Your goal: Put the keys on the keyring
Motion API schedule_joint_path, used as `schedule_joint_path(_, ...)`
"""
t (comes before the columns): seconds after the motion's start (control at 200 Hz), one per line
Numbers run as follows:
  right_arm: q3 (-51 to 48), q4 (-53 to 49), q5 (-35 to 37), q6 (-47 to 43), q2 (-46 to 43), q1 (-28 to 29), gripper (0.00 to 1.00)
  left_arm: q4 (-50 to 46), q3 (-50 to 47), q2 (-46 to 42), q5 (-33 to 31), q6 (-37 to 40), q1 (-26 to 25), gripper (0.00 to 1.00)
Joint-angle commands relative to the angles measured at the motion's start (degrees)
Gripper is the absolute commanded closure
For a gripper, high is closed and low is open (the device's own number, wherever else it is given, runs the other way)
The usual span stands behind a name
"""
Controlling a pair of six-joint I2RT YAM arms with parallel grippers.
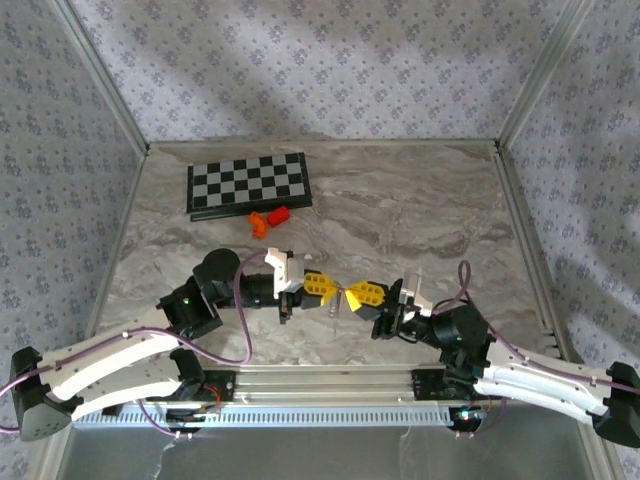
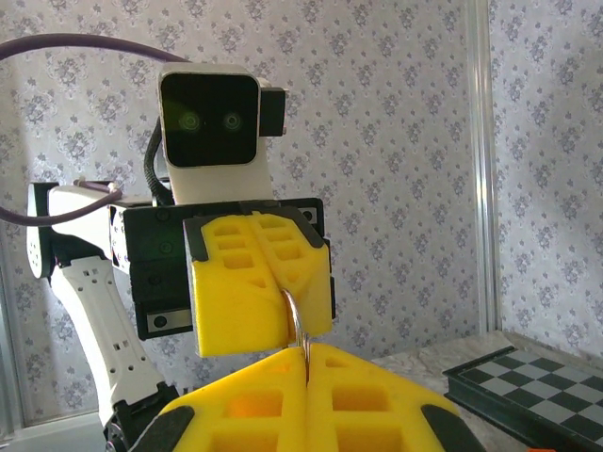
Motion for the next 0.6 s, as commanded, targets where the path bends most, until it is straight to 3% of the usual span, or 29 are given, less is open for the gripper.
schedule_joint_path(0.0, 0.6, 0.2, -0.5, -0.3, -1.9, 0.2, 1.0, 1.3, 1.9, -1.0, 0.6, 0.8, -0.4, 1.0)
schedule_joint_path(0.595, 1.6, -0.7, -0.4, -0.6, -1.4, 0.1, 1.0, 1.2, 2.0, -1.1, 0.9, 0.8, -0.4, 1.0)
